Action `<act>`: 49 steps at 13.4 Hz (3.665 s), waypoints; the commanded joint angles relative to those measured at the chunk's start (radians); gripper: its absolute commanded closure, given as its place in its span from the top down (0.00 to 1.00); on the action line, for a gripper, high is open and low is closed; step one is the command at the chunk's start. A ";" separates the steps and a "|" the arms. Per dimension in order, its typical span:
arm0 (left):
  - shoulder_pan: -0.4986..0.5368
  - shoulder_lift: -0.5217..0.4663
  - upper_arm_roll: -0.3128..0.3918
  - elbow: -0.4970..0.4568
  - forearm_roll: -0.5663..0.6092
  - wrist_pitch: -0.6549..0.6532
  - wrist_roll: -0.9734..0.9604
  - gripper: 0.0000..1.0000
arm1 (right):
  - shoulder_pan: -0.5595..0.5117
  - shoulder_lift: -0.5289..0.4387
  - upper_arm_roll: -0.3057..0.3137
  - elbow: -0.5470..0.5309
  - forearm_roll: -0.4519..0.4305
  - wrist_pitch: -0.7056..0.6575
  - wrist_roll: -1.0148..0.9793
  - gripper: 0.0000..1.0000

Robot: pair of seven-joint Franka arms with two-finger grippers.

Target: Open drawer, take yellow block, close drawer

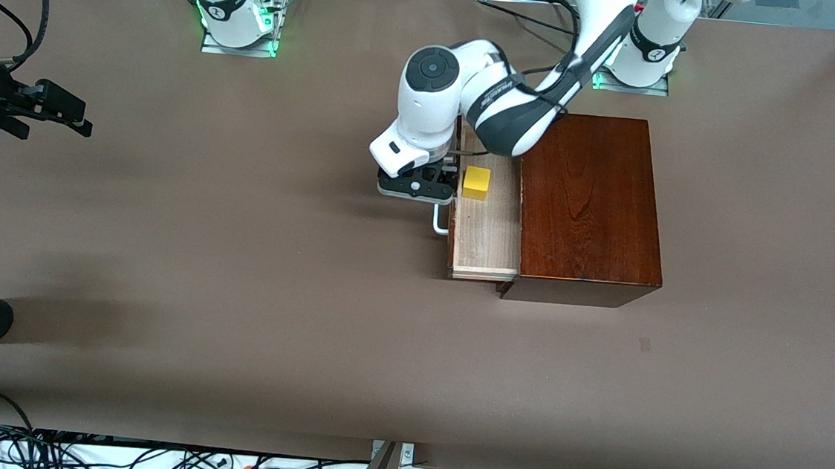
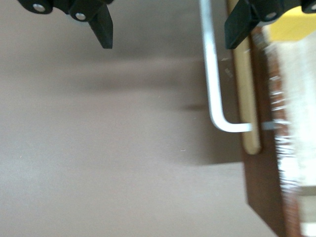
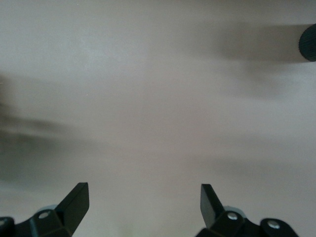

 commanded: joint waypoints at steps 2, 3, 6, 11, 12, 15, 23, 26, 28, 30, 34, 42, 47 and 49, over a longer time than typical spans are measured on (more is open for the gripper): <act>0.054 -0.097 0.003 0.109 -0.028 -0.297 0.041 1.00 | -0.003 0.008 0.003 0.009 0.018 -0.016 -0.013 1.00; 0.079 -0.114 0.001 0.130 -0.028 -0.355 0.047 1.00 | -0.003 0.028 0.003 0.011 0.017 -0.017 -0.014 1.00; 0.191 -0.154 0.006 0.154 -0.028 -0.460 0.166 1.00 | 0.023 0.038 0.010 0.009 0.021 -0.054 -0.013 1.00; 0.393 -0.230 0.007 0.154 -0.030 -0.570 0.324 1.00 | 0.257 0.068 0.015 0.014 0.025 -0.091 -0.114 1.00; 0.445 -0.252 0.000 0.154 -0.031 -0.575 0.402 1.00 | 0.326 0.074 0.024 0.016 0.026 -0.082 -0.118 1.00; 0.536 -0.287 0.007 0.155 -0.031 -0.645 0.654 1.00 | 0.523 0.124 0.041 0.017 -0.006 0.076 -0.120 1.00; 0.469 -0.563 0.314 -0.151 -0.165 -0.471 0.806 1.00 | 0.821 0.510 0.078 0.304 -0.049 0.378 -0.179 1.00; 0.481 -0.568 0.297 -0.147 -0.149 -0.501 0.835 1.00 | 0.868 0.603 0.079 0.309 -0.110 0.505 -0.206 1.00; 0.479 -0.568 0.297 -0.146 -0.148 -0.500 0.837 1.00 | 0.908 0.650 0.076 0.309 -0.129 0.552 -0.204 1.00; 0.479 -0.570 0.293 -0.142 -0.149 -0.503 0.837 1.00 | 0.921 0.683 0.078 0.310 -0.156 0.578 -0.207 1.00; 0.479 -0.568 0.293 -0.141 -0.156 -0.503 0.837 1.00 | 0.921 0.690 0.076 0.321 -0.169 0.576 -0.227 1.00; 0.479 -0.567 0.290 -0.139 -0.156 -0.502 0.839 1.00 | 0.905 0.706 0.070 0.321 -0.169 0.572 -0.252 1.00; 0.472 -0.568 0.285 -0.139 -0.156 -0.503 0.837 1.00 | 0.907 0.726 0.069 0.325 -0.170 0.569 -0.252 0.75; 0.472 -0.568 0.285 -0.139 -0.156 -0.505 0.839 1.00 | 0.907 0.723 0.069 0.328 -0.169 0.567 -0.249 0.33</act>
